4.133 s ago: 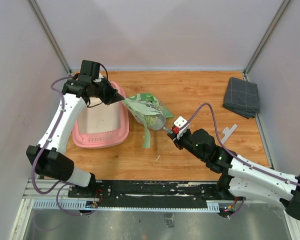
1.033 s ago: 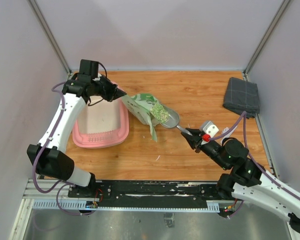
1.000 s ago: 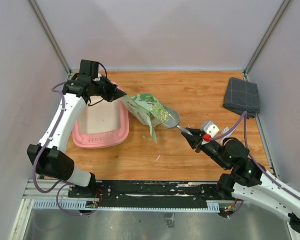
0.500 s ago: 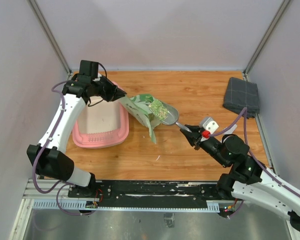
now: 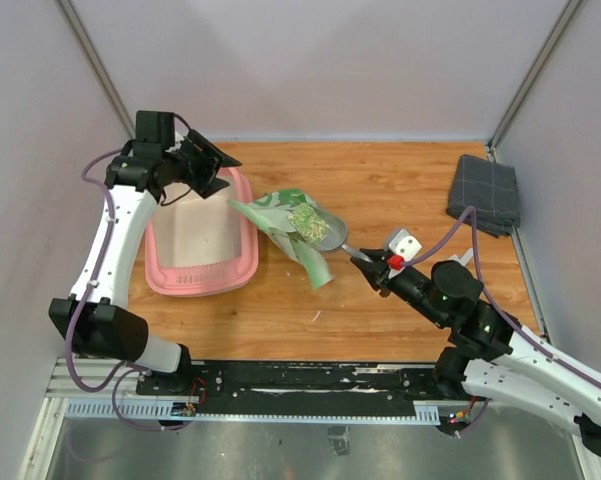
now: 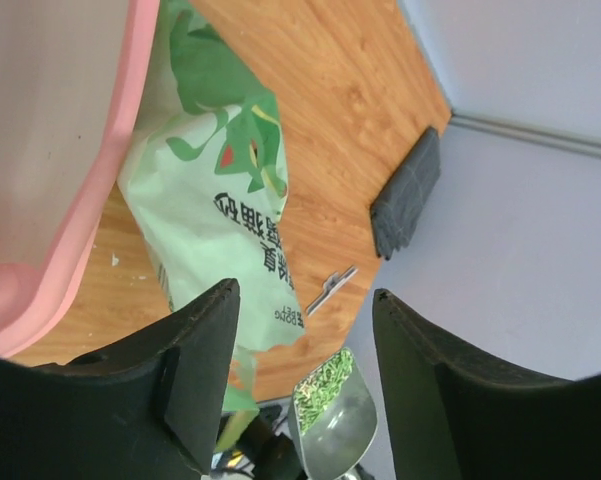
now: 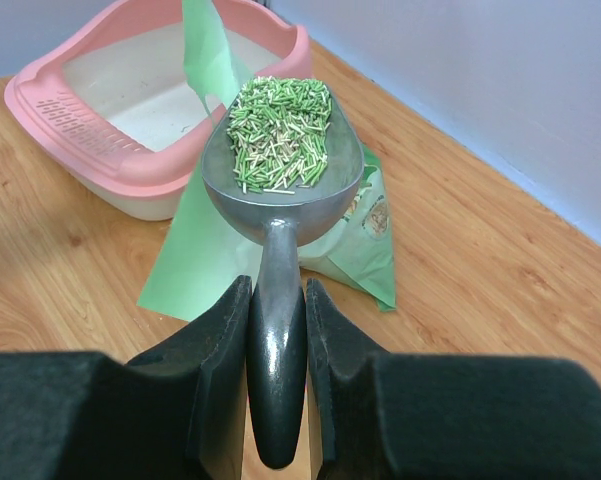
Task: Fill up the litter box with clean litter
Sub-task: Pour the cat litter into the litter box.
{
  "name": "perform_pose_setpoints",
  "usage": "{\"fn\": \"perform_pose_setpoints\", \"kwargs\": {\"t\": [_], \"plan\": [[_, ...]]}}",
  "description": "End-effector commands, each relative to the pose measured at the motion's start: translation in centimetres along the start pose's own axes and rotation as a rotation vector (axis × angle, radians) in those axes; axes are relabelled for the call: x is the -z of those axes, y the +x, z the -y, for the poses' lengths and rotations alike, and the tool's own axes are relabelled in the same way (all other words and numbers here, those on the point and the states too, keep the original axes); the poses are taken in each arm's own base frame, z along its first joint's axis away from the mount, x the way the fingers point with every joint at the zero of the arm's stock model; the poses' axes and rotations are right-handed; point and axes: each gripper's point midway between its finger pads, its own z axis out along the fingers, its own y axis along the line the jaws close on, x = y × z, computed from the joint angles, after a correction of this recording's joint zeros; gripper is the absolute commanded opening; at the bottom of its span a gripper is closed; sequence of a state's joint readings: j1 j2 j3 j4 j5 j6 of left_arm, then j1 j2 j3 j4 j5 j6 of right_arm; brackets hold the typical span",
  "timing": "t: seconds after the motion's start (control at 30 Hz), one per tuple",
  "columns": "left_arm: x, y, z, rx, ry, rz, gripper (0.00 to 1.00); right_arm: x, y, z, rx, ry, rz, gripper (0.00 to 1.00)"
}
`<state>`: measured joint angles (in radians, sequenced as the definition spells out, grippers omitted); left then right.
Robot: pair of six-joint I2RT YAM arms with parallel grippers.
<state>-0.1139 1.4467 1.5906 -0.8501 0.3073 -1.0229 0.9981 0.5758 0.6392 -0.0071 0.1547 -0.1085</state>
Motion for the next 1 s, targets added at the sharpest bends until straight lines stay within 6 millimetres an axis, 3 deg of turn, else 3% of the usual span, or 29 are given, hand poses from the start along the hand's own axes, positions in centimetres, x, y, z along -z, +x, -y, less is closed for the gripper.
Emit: {"fn": "perform_pose_setpoints", "kwargs": {"t": [0.0, 0.3, 0.47, 0.57, 0.97], "plan": [[2.5, -1.6, 1.2, -0.044, 0.044, 0.055, 0.62, 0.0, -6.2, 0.6, -0.028, 0.004, 0.176, 0.01], [4.8, -4.1, 1.9, -0.069, 0.064, 0.114, 0.72, -1.3, -8.0, 0.0, -0.012, -0.03, 0.199, 0.01], [6.2, -5.3, 2.7, -0.085, 0.082, 0.136, 0.84, -2.3, -9.0, -0.6, -0.011, -0.063, 0.211, 0.01], [7.7, -6.2, 3.7, -0.104, 0.102, 0.165, 0.99, -2.9, -9.4, -1.1, -0.014, -0.082, 0.215, 0.01], [11.3, -6.9, 5.8, -0.12, 0.177, 0.198, 0.99, -6.4, -10.0, -3.2, -0.036, -0.152, 0.212, 0.01]]}}
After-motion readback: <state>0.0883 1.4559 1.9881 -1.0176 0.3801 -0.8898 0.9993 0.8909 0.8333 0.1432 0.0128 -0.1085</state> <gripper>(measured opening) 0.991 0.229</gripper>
